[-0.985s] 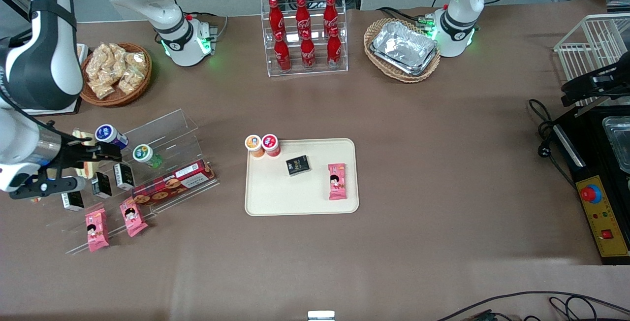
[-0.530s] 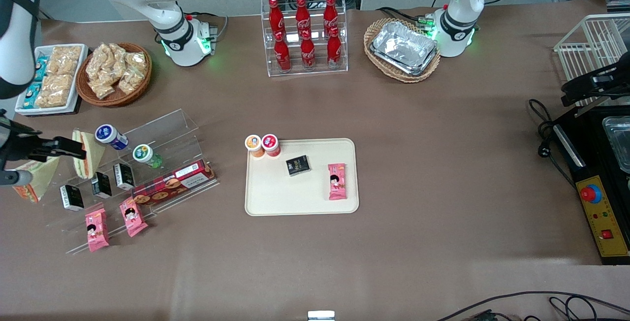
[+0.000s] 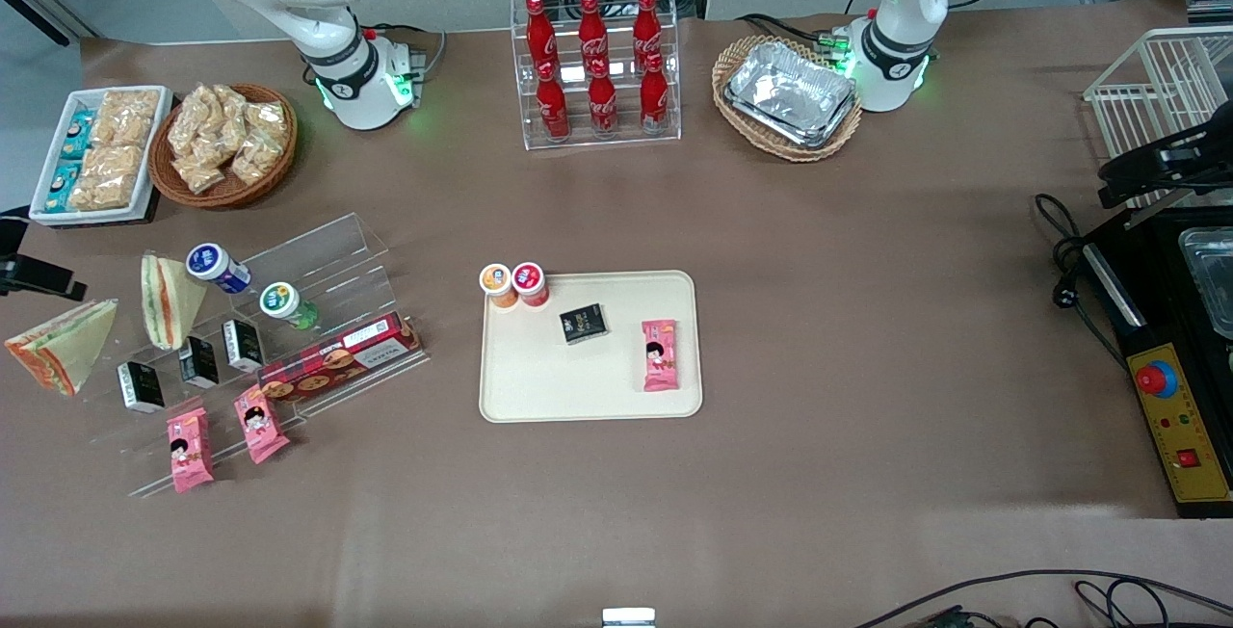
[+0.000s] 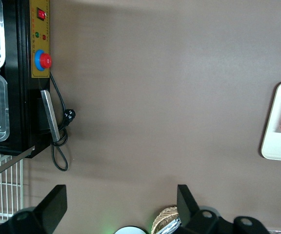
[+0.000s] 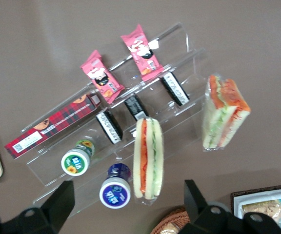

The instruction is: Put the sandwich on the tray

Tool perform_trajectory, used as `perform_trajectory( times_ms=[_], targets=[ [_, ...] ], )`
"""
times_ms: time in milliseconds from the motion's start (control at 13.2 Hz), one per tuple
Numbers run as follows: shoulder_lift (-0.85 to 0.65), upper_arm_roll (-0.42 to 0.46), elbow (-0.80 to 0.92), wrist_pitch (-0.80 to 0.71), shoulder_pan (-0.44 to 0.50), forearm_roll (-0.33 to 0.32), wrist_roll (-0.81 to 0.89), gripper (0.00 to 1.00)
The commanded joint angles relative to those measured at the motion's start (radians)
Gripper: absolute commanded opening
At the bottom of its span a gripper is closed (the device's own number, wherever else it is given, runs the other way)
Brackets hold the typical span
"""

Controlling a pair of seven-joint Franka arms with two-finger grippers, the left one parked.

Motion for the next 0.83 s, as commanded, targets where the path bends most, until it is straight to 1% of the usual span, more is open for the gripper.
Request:
perform_trajectory(
  times_ms=[0, 152, 379, 606, 758],
  targets=[
    [-0.007, 0.006, 0.001, 0.032, -0.067, 0.001, -0.005, 1.00],
    [0.003, 0.007, 0.001, 0.077, -0.110, -0.001, -0.005, 1.00],
    [0.054, 0.007, -0.007, 0.156, -0.144, -0.001, -0.009, 1.00],
    [0.104, 0.006, -0.010, 0.216, -0.170, -0.003, -0.127, 1.00],
    [0.144, 0.006, -0.013, 0.250, -0.186, -0.009, -0.155, 1.00]
  ],
)
